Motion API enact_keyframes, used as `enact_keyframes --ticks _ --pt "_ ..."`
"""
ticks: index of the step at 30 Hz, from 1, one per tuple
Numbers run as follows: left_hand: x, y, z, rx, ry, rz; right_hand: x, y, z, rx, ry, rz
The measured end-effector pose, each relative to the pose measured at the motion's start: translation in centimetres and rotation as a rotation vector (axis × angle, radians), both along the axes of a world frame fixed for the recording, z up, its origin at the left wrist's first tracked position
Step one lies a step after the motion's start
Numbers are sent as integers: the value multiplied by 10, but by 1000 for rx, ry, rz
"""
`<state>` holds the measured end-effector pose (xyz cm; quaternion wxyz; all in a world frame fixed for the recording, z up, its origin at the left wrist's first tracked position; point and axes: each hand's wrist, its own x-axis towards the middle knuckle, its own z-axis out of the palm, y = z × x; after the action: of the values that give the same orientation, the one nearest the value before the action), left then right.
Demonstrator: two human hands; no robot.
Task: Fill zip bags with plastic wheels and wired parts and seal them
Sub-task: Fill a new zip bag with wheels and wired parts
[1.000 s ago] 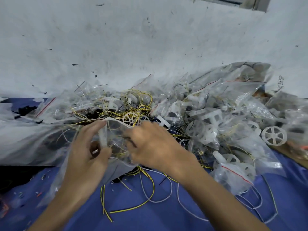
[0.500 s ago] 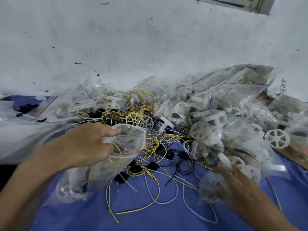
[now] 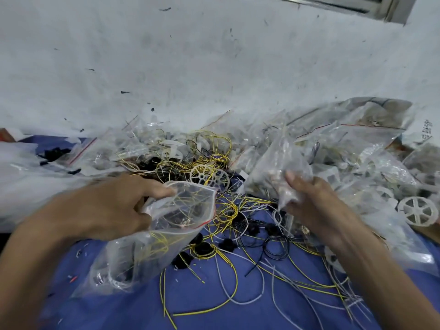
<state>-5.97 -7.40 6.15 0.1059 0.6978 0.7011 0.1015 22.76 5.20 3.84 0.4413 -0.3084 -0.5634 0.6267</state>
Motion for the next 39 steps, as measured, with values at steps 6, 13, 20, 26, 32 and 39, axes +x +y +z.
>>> enact_keyframes --ticks 6,13,20,26,32,39 --pt "-5 5 -6 53 8 -82 -48 20 14 -187 381 154" --pt "1 5 -10 90 -40 -132 -74 35 -27 -399 483 213" --pt "-7 12 -19 171 -91 -171 -47 57 -27 133 -440 36" --pt "-11 20 -25 215 -38 -49 -30 74 -45 145 -186 -1" --pt "-7 15 -31 215 -23 -69 -21 85 -60 540 -931 -232" --pt "2 15 -26 178 104 -139 -33 75 -65 -273 446 -41"
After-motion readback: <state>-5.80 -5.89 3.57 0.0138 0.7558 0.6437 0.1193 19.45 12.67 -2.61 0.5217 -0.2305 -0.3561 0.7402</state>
